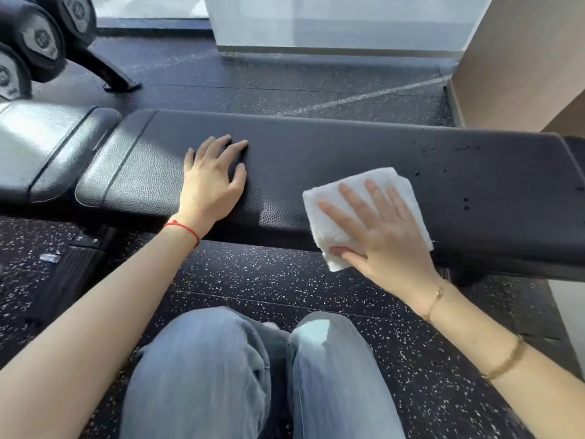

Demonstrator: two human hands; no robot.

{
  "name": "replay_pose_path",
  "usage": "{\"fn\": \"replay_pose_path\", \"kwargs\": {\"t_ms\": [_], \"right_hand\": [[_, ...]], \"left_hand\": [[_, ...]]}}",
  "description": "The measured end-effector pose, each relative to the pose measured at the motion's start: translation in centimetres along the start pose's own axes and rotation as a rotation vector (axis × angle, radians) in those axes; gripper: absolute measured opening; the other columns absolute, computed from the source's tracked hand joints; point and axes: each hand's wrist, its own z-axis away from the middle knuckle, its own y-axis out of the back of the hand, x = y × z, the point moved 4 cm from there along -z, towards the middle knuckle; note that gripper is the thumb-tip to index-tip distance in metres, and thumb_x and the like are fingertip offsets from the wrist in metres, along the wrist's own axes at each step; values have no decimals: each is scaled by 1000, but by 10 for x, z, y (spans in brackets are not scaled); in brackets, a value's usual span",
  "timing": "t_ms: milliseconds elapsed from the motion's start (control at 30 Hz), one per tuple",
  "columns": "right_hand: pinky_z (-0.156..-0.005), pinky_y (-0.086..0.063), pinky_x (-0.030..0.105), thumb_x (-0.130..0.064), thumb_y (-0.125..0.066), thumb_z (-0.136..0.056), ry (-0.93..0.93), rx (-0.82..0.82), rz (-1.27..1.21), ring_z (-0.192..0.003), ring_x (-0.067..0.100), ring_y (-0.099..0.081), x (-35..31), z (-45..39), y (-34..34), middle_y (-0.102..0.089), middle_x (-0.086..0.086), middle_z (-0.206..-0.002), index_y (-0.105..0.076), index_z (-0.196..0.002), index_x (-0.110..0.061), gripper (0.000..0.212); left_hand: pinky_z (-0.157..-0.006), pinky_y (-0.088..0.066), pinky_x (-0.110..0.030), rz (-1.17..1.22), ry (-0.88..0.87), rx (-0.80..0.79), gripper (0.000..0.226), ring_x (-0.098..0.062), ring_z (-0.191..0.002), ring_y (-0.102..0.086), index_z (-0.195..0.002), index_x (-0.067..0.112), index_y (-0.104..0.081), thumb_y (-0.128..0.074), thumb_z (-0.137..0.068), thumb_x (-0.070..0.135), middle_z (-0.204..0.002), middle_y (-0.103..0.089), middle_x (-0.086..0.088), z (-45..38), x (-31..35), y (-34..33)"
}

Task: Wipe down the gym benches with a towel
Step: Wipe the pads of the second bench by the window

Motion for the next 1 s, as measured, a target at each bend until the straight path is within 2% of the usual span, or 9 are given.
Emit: {"fn": "replay_pose_path", "kwargs": {"t_ms": [100, 233, 400, 533, 667, 733, 867, 933, 1000], "right_hand": [[-116, -21, 62, -67, -48, -83, 27, 20, 34, -144, 45, -27, -24, -24, -3, -29, 3, -161, -16, -156, -38, 85], [-116, -22, 63, -67, -51, -83, 44, 17, 151, -144, 47, -26, -59, -44, -12, -24, 6, -163, -7, -157, -36, 91], [-119, -21, 59, -59, -49, -87, -9, 154, 163, -145, 43, -27, -13, 5, -12, -26, 5, -162, -12, -157, -37, 82], [-115, -23, 63, -61, -55, -83, -42, 119, 151, -143, 46, -29, -15, -2, -10, -30, 6, -160, -18, -157, -35, 86], [-115, -28, 58, -69, -33, -86, -22, 53, 234, -146, 44, -24, -65, -42, -8, -20, 9, -163, -8, -158, -30, 85], [-117, -28, 53, -67, -35, -88, -14, 47, 268, -147, 40, -23, -67, -44, -10, -19, 14, -163, -6, -158, -21, 89], [-121, -22, 50, -58, -61, -85, 47, 92, 69, -148, 35, -26, -42, -30, -10, -24, 13, -162, -19, -157, -16, 94], [-121, -22, 50, -60, -63, -84, 35, 92, -10, -147, 35, -28, -32, -28, -8, -26, 10, -162, -24, -156, -20, 92], [-122, -20, 50, -64, -55, -86, 47, 68, -36, -147, 38, -26, -31, -34, -4, -24, 12, -162, -26, -156, -20, 88]], "left_hand": [[-121, -14, -51, -5, 0, 5, 45, -22, -144, -31, -141, 30, -49, -47, -96, 32, -150, -44, -1, 0, 2, 1], [-122, -13, -50, 5, -2, -16, 45, -22, -146, -28, -143, 32, -47, -45, -98, 32, -153, -41, -1, 1, -1, 2], [-123, -10, -49, -4, 4, -20, 45, -21, -148, -26, -144, 33, -45, -44, -99, 33, -155, -39, 0, 2, 0, 1], [-122, -11, -53, -25, 14, -17, 46, -24, -147, -26, -144, 30, -46, -44, -98, 30, -154, -39, -2, 1, 3, 0], [-122, -11, -52, -23, 11, -25, 46, -24, -148, -25, -145, 29, -45, -43, -99, 30, -155, -38, -3, 1, 3, 0], [-123, -11, -51, -19, 6, -23, 46, -23, -148, -24, -145, 30, -44, -43, -100, 31, -155, -38, -2, 1, 1, 1], [-123, -9, -48, -26, 2, -25, 46, -22, -148, -24, -146, 32, -43, -43, -100, 33, -156, -37, 0, 1, 0, 1], [-123, -10, -48, -32, 12, -20, 46, -22, -148, -24, -146, 32, -44, -43, -100, 33, -155, -38, -1, 2, 1, 1], [-123, -10, -49, -34, 19, -10, 46, -22, -148, -25, -145, 31, -45, -44, -99, 32, -155, -39, -1, 2, 3, 2]]}}
